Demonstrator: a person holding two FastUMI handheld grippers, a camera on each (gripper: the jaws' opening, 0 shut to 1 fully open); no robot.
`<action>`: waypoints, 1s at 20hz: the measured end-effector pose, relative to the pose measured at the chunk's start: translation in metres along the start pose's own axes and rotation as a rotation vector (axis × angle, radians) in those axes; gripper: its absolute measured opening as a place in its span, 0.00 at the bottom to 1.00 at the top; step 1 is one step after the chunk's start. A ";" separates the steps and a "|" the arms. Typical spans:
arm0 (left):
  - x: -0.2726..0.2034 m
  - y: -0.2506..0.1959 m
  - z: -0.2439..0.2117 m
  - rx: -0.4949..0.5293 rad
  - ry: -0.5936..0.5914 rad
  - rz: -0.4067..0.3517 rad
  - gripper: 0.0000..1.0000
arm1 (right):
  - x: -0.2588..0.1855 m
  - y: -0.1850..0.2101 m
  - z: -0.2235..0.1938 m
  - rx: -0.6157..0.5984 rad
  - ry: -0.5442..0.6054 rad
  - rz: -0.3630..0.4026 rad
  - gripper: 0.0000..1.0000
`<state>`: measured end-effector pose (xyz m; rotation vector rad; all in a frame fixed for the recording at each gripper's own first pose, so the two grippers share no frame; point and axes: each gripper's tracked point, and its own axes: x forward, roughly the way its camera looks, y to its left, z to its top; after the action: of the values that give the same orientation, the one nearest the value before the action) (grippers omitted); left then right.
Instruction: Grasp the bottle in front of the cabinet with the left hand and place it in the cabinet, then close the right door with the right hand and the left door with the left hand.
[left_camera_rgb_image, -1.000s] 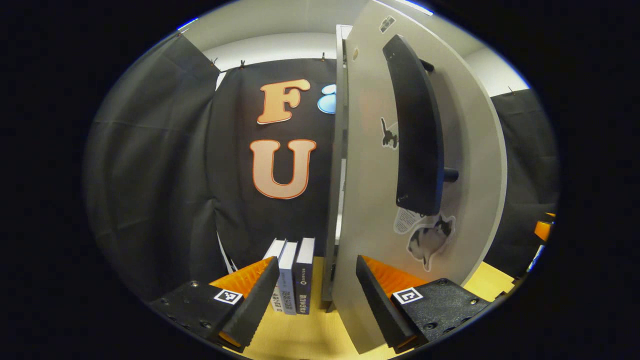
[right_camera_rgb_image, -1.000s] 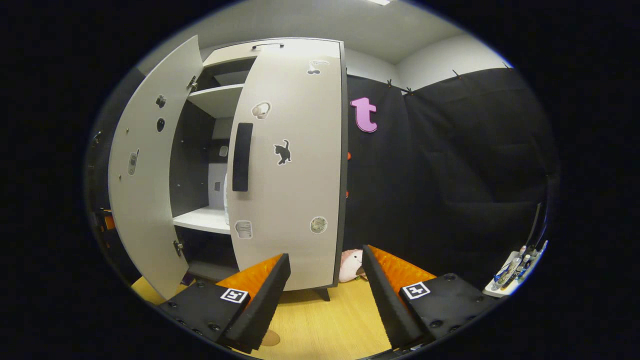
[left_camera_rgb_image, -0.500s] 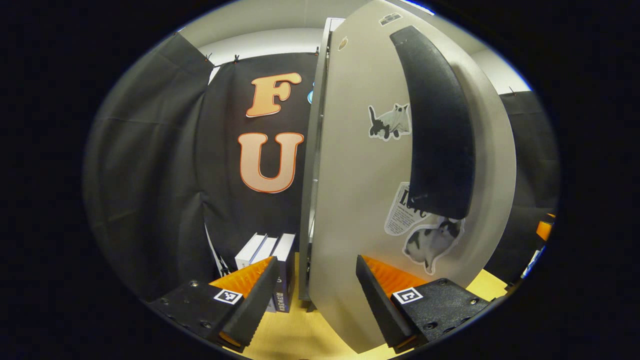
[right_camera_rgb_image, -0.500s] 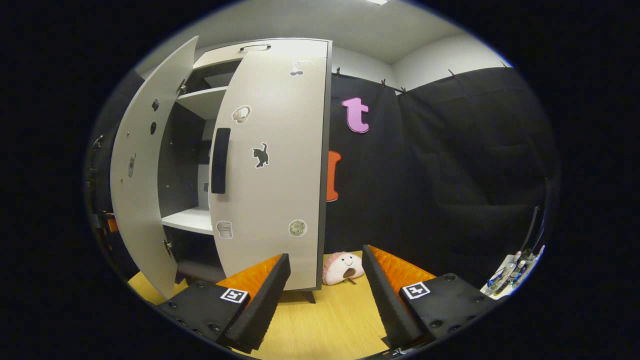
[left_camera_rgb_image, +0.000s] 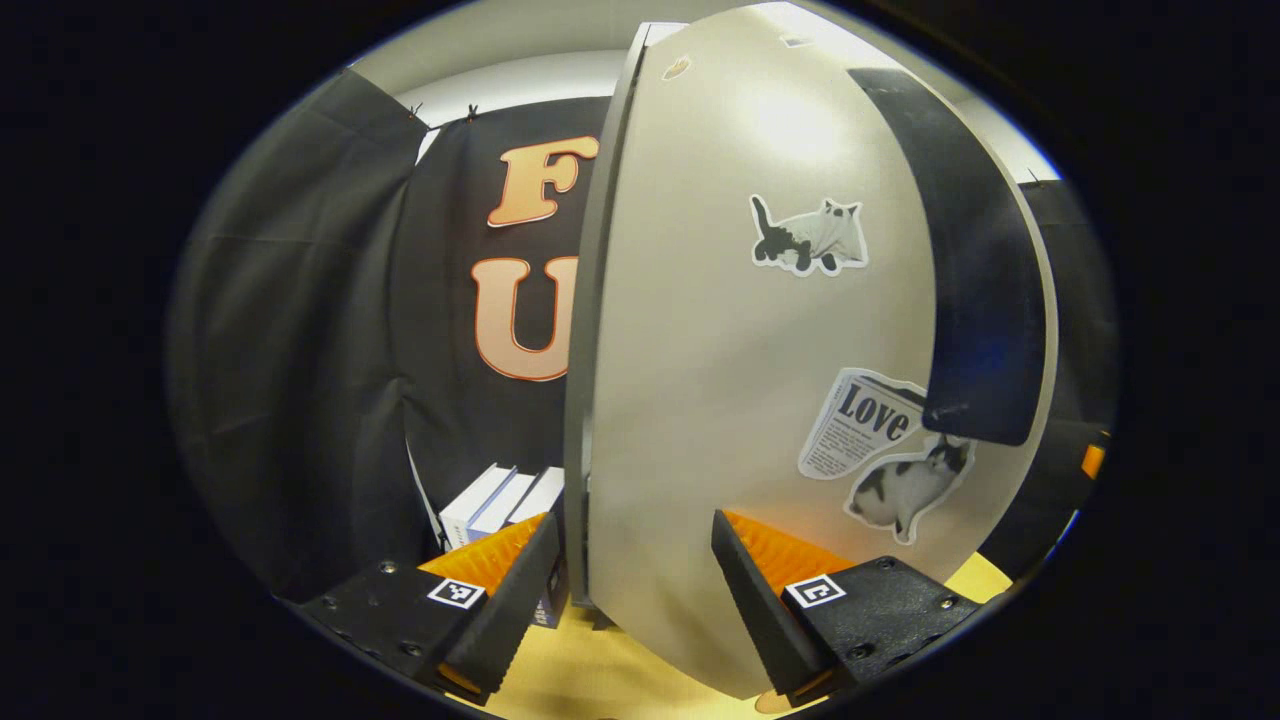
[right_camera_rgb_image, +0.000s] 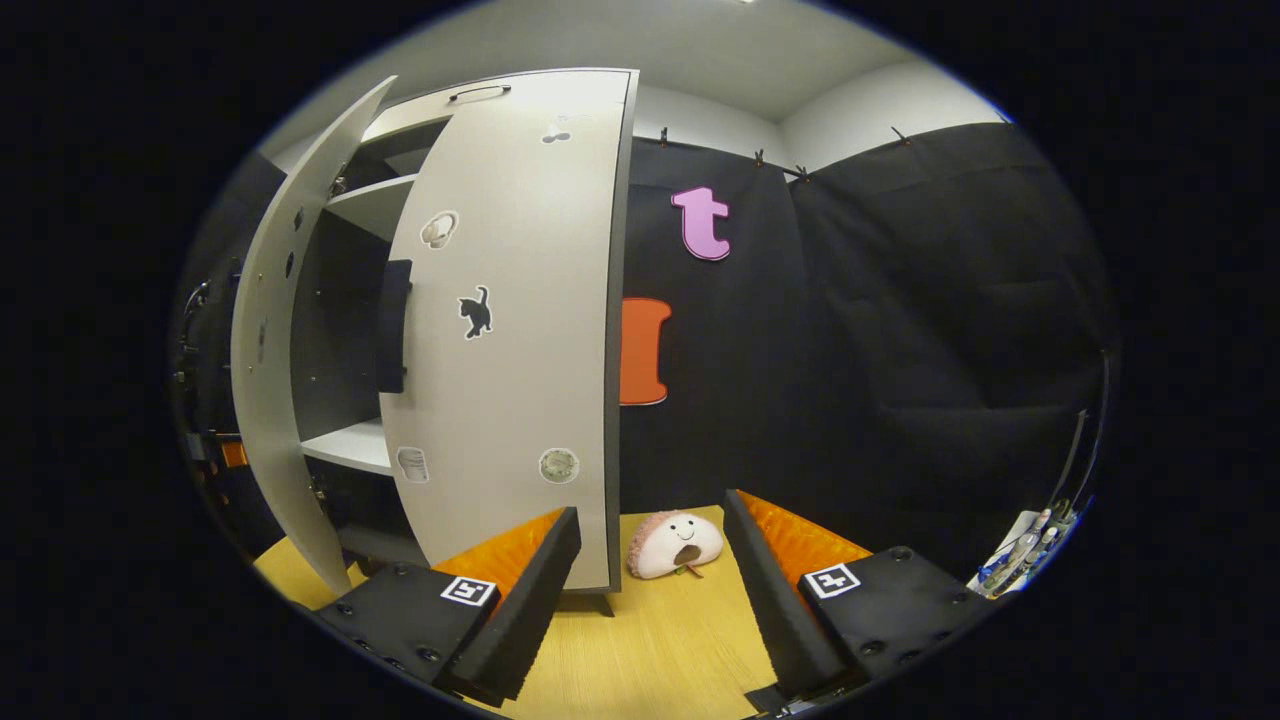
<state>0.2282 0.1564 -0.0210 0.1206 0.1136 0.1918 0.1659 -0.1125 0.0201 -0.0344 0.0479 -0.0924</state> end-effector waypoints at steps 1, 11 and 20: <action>0.004 -0.008 -0.001 -0.006 0.006 -0.013 0.94 | 0.003 -0.002 0.000 -0.001 0.002 0.000 0.96; 0.038 -0.033 -0.006 -0.011 0.028 -0.032 0.95 | 0.017 -0.021 0.000 0.012 0.005 -0.030 0.96; 0.057 -0.044 -0.004 0.003 0.043 -0.045 0.95 | 0.010 -0.031 0.003 0.008 0.007 -0.044 0.96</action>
<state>0.2915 0.1256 -0.0367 0.1169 0.1597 0.1495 0.1730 -0.1441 0.0240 -0.0270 0.0540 -0.1370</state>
